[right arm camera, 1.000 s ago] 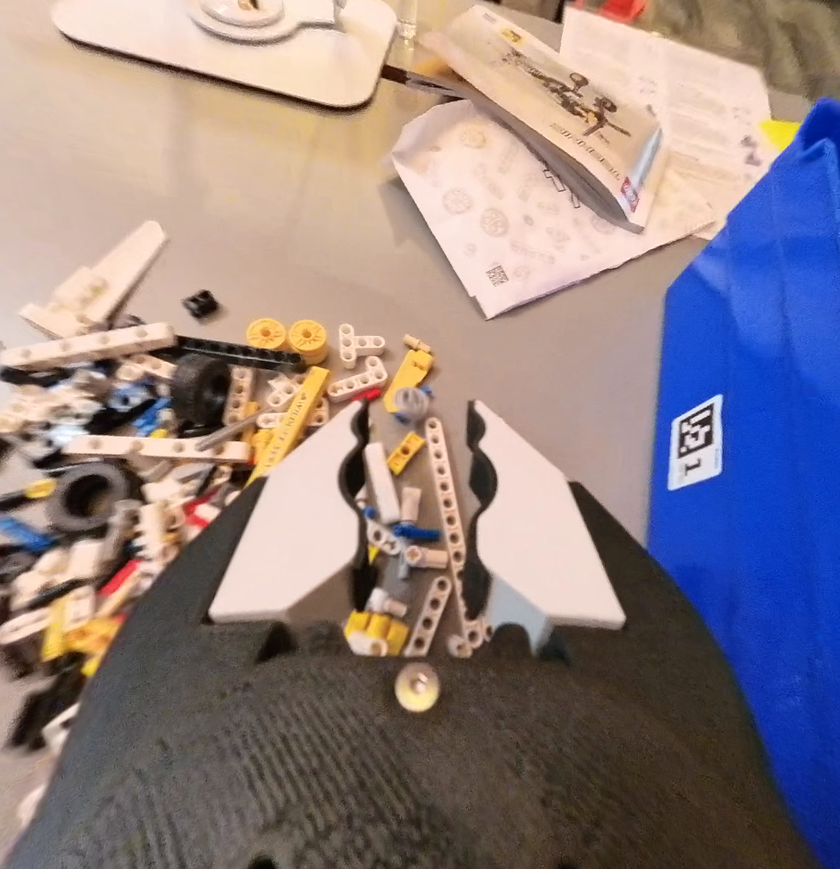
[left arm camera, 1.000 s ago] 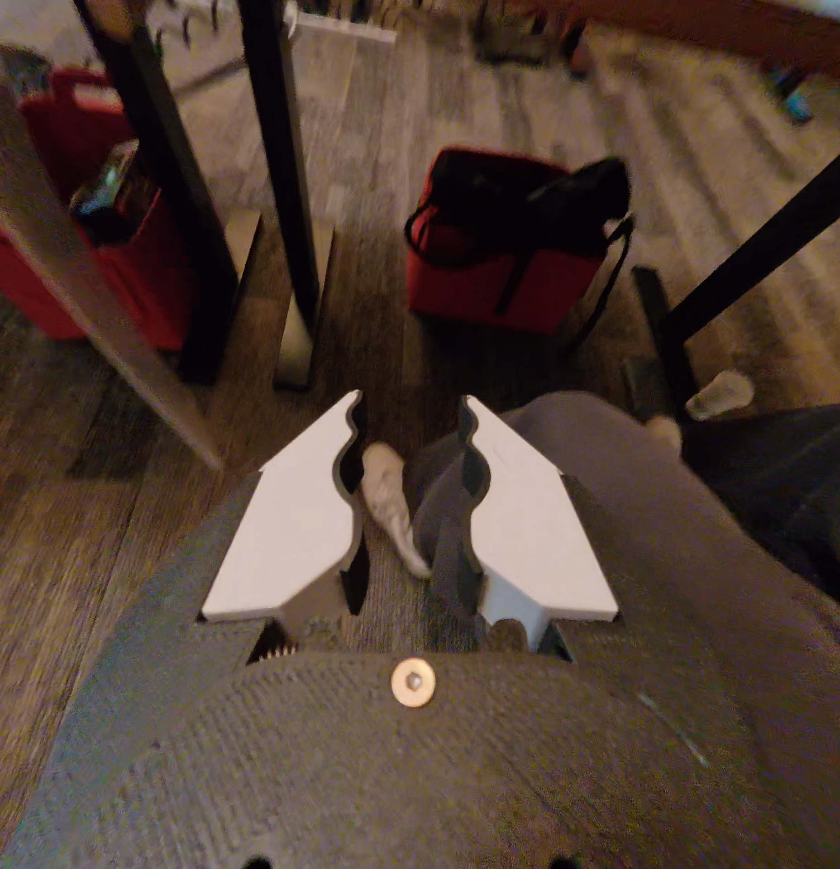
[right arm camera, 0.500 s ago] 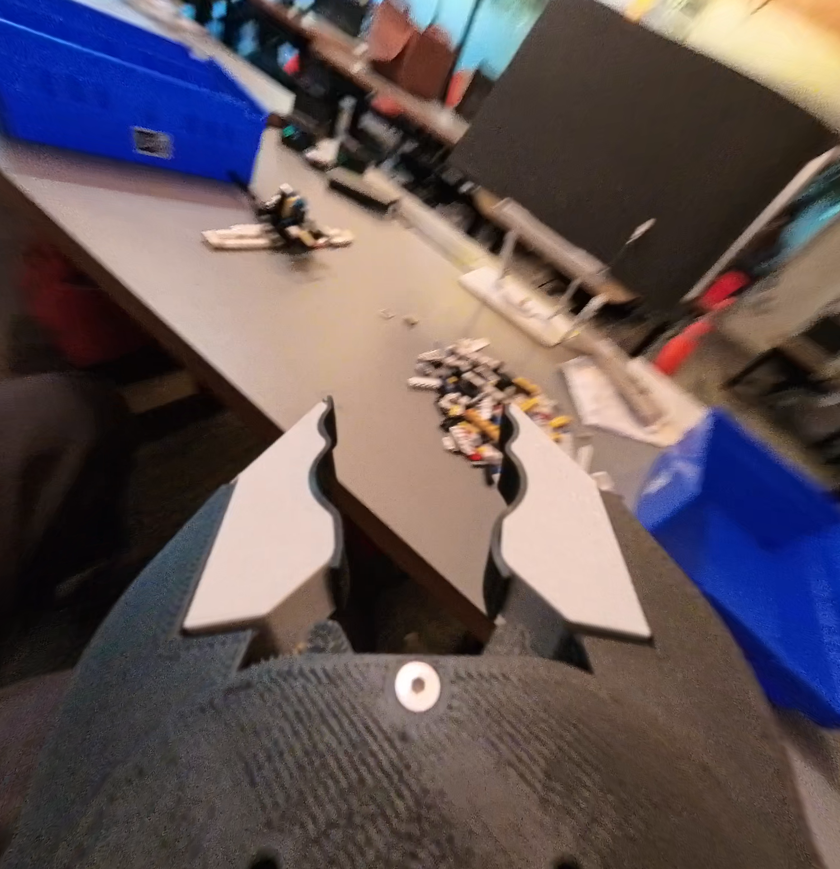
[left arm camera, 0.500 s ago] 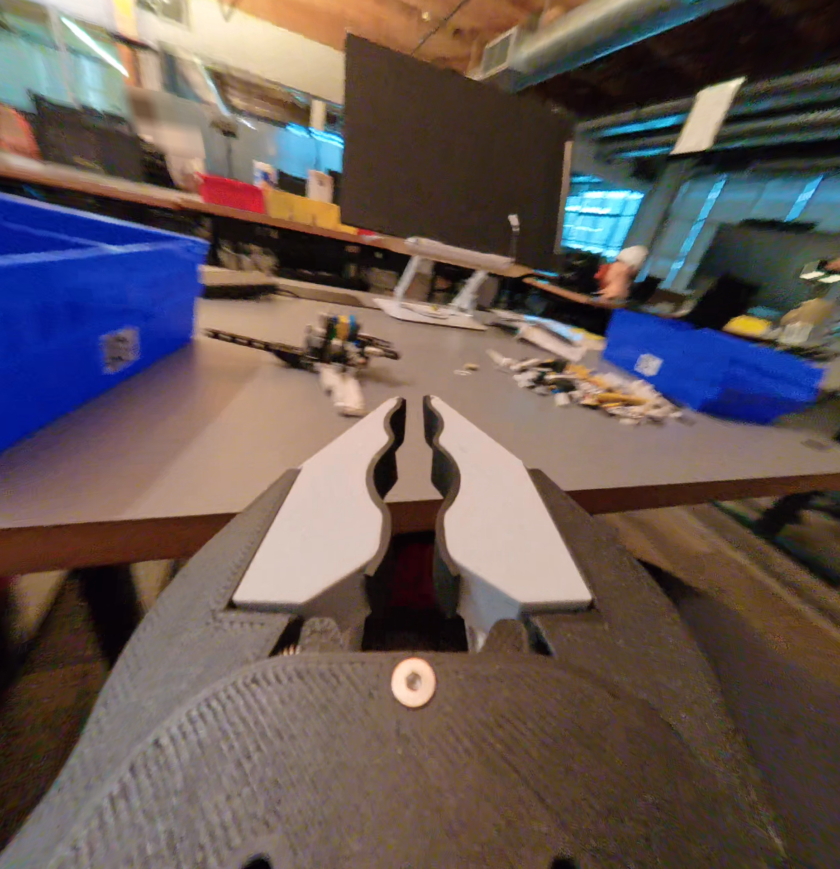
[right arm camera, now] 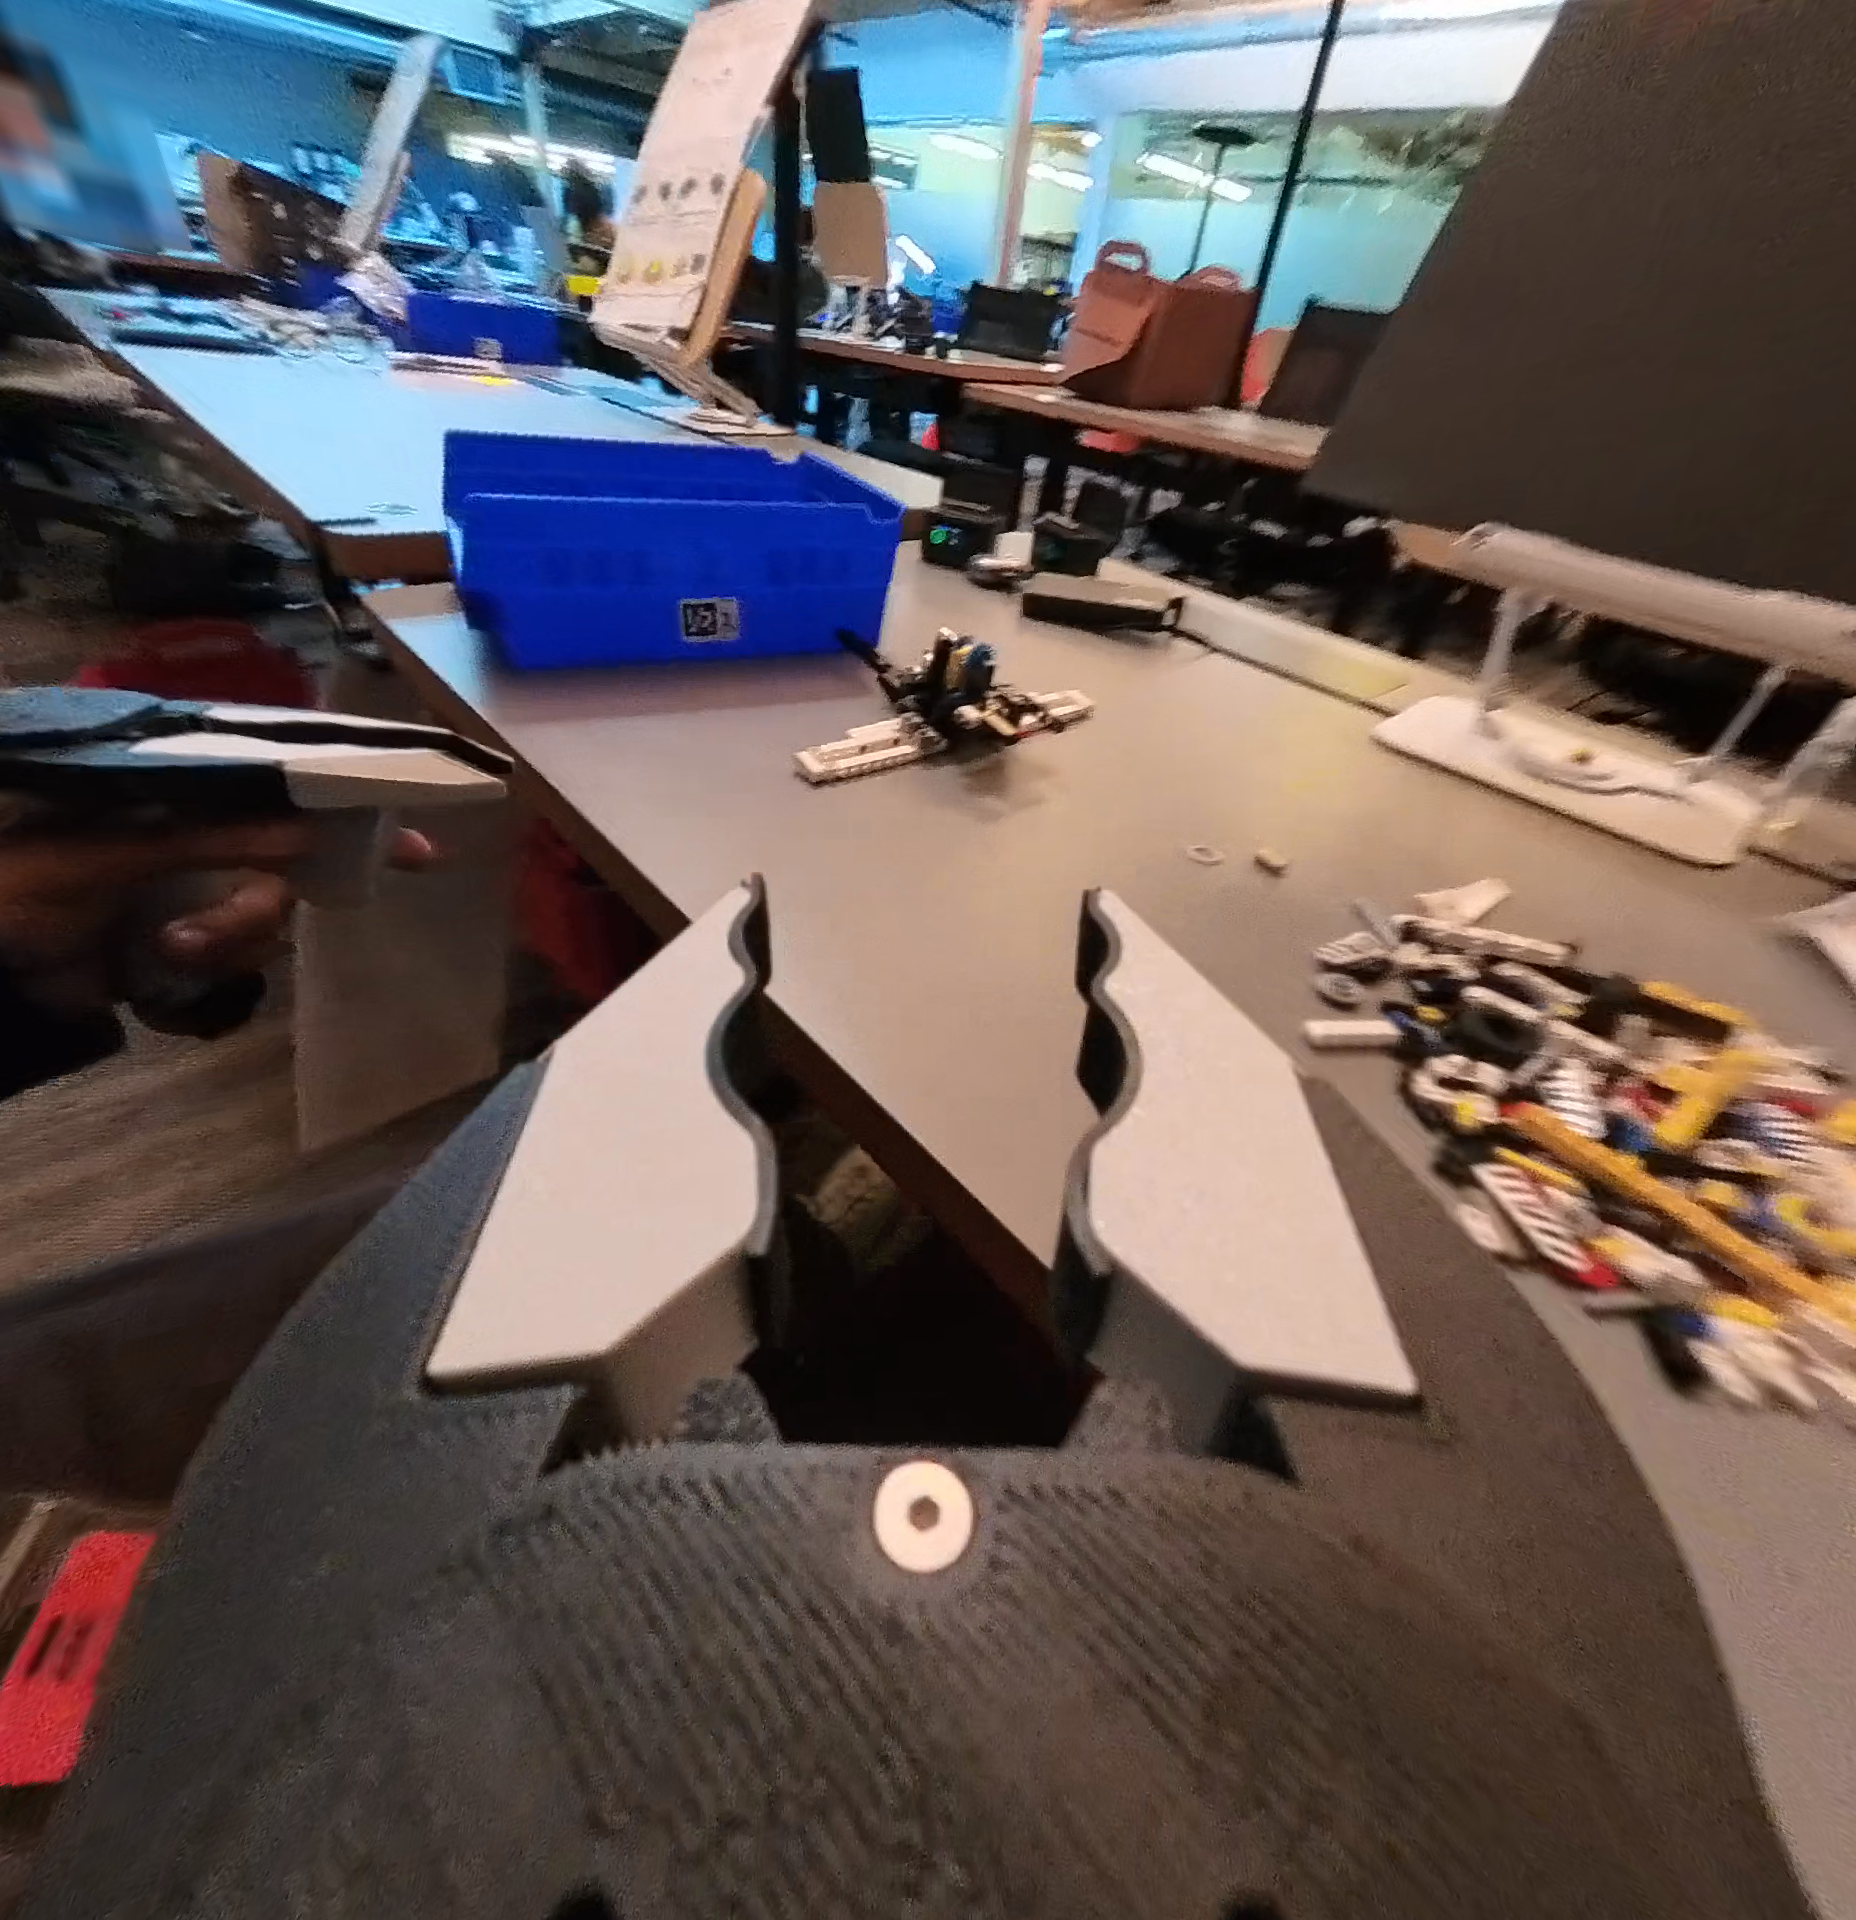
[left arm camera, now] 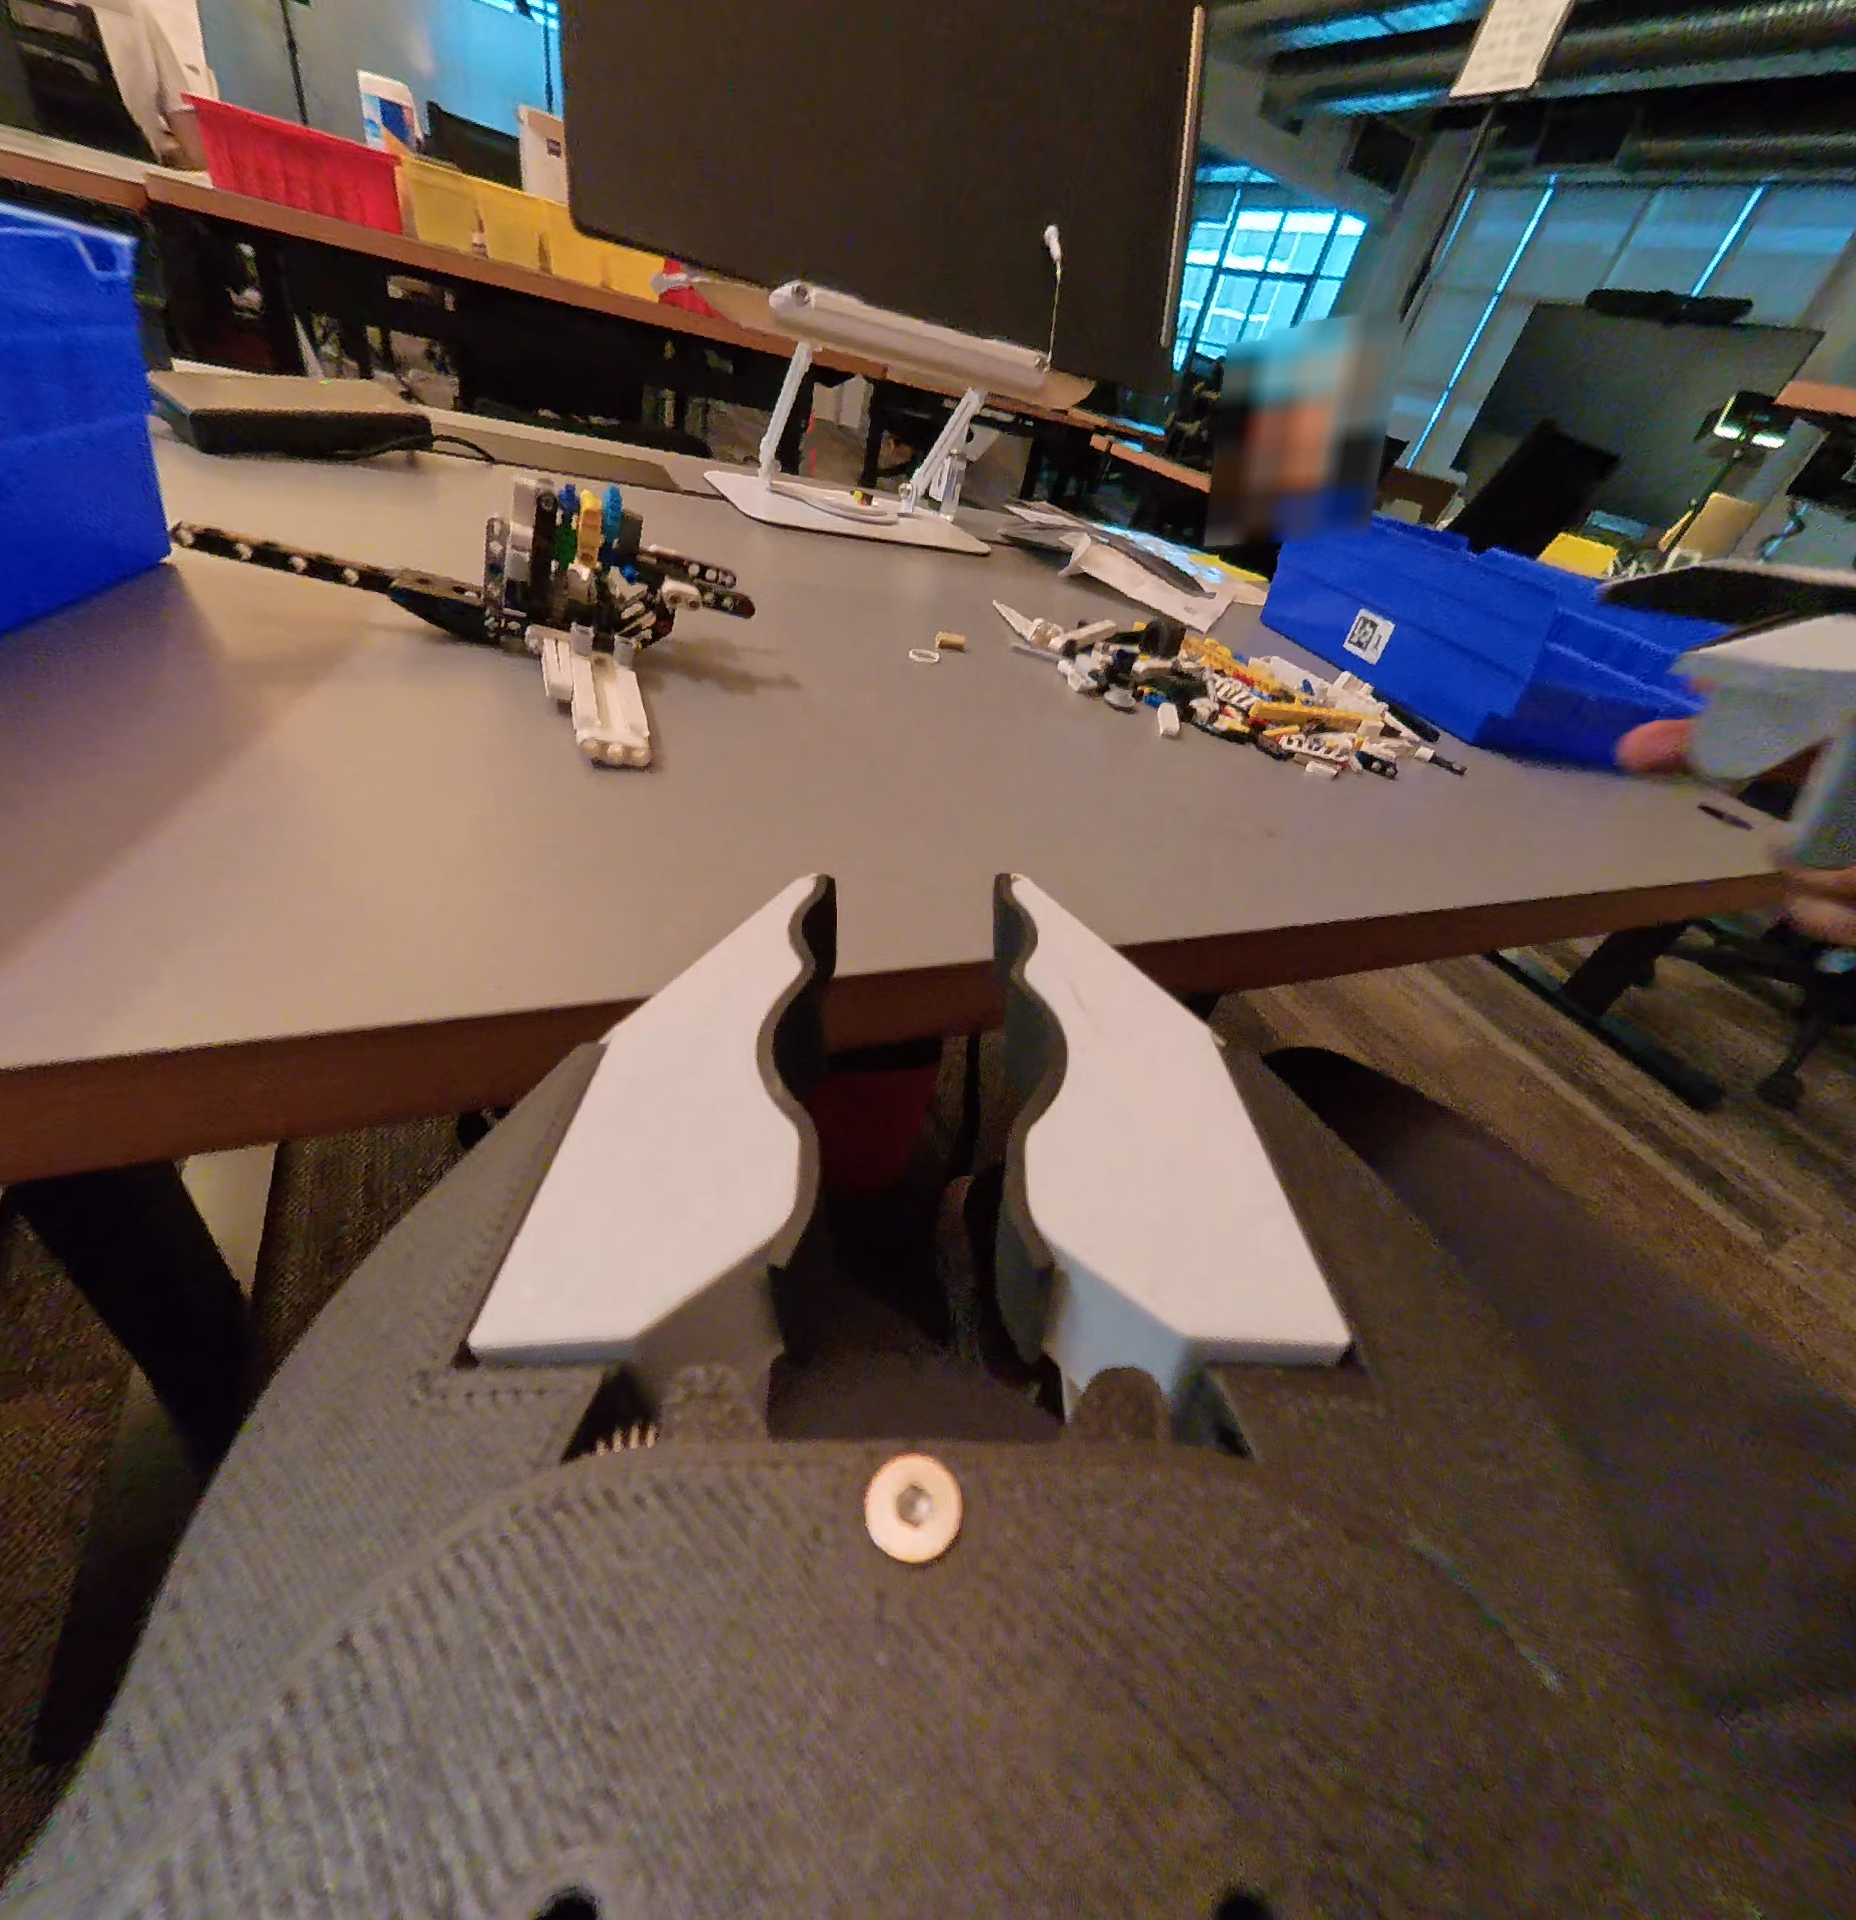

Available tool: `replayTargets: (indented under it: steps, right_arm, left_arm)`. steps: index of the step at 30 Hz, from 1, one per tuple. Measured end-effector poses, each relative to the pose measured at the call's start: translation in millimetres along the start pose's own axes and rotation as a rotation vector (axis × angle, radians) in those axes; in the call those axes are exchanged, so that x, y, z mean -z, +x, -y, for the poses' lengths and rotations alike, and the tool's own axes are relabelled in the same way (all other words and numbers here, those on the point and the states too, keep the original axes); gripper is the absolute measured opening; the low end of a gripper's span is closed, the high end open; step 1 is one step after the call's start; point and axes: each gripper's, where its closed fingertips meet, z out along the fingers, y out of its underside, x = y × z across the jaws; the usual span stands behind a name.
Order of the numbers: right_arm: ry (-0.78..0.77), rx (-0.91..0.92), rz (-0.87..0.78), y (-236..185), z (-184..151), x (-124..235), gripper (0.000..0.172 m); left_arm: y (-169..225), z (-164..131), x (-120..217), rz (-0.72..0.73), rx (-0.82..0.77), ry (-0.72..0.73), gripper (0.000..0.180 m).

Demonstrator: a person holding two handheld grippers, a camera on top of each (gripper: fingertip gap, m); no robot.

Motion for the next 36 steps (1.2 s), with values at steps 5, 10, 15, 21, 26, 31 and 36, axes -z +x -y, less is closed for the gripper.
replayTargets:
  steps: [5,10,15,21,26,31,36]
  right_arm:
    - [0.003,-0.073,0.099,12.2,-6.1,-73.3,0.059]
    - [0.030,-0.140,0.200,38.1,3.7,-132.5,0.051]
    - [0.035,-0.242,0.254,61.7,7.4,-165.9,0.049]
    - [-0.002,-0.213,0.236,75.2,8.4,-182.7,0.047]
    - [-0.019,-0.150,0.271,73.9,11.9,-191.1,0.047]
    - [-0.001,-0.137,0.275,78.2,11.3,-197.0,0.046]
    - [-0.049,-0.197,0.296,77.1,-3.7,-200.6,0.047]
  left_arm:
    - [-8.5,16.9,-33.9,0.034,-0.045,0.023,0.029]
    - [-36.3,45.3,-97.9,0.051,-0.099,-0.067,0.046]
    - [-67.7,68.4,-148.0,0.122,-0.217,-0.118,0.062]
    - [-108.1,64.6,-199.9,0.179,-0.154,-0.258,0.069]
    - [-133.4,43.2,-234.7,0.219,-0.093,-0.404,0.079]
    - [-142.9,27.1,-245.3,0.260,-0.221,-0.491,0.056]
    - [-89.5,14.4,-239.3,-0.055,-0.289,-0.519,0.053]
